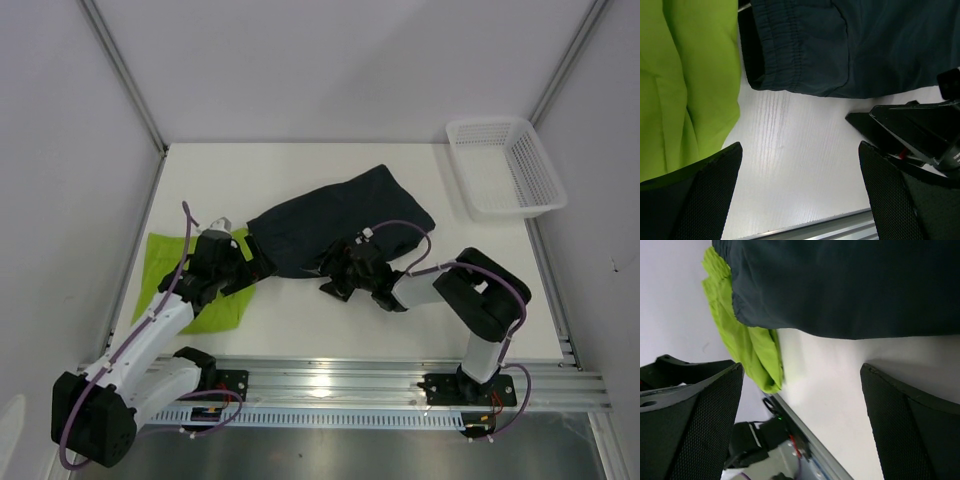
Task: Fold and stack the shorts
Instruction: Fold the shorts
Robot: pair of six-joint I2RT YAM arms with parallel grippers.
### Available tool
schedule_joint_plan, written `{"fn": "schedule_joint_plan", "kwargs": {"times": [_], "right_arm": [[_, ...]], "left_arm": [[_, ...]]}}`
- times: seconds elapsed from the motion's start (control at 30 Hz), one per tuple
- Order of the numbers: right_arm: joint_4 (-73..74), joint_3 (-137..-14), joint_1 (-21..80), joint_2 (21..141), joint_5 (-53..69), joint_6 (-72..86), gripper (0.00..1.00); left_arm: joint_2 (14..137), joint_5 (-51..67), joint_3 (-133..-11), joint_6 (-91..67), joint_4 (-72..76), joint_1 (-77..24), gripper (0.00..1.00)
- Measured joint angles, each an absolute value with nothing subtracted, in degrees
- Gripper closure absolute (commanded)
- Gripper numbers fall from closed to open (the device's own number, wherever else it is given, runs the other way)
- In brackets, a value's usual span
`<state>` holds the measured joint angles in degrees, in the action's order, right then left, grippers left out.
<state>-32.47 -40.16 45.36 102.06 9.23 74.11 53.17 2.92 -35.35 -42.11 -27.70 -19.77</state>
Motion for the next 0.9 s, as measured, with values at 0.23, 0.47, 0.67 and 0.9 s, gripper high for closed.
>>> {"fn": "schedule_joint_plan", "kwargs": {"times": [0.23,0.47,0.67,0.9], "right_arm": [[-39.7,-40.2,51.3,106.4,-3.0,91.3,0.01],[-49.1,-40.4,53.0,111.5,-13.3,102.3,0.02],[-58.7,-44.5,52.0,118.2,-16.9,105.3,0.23],[-55.8,-45.0,52.1,120.7,-19.1,105.3,0.68]], "left_arm": [[51.4,2.8,-35.4,-42.0,-27.7,-17.1,0.01],[51.4,2.7,-33.5,-42.0,-27.0,-16.6,0.01],[51.4,1.7,-32.7,-41.6,-27.0,-16.4,0.01],[51.3,1.3,-32.7,-41.5,-26.9,-16.4,0.01]]}}
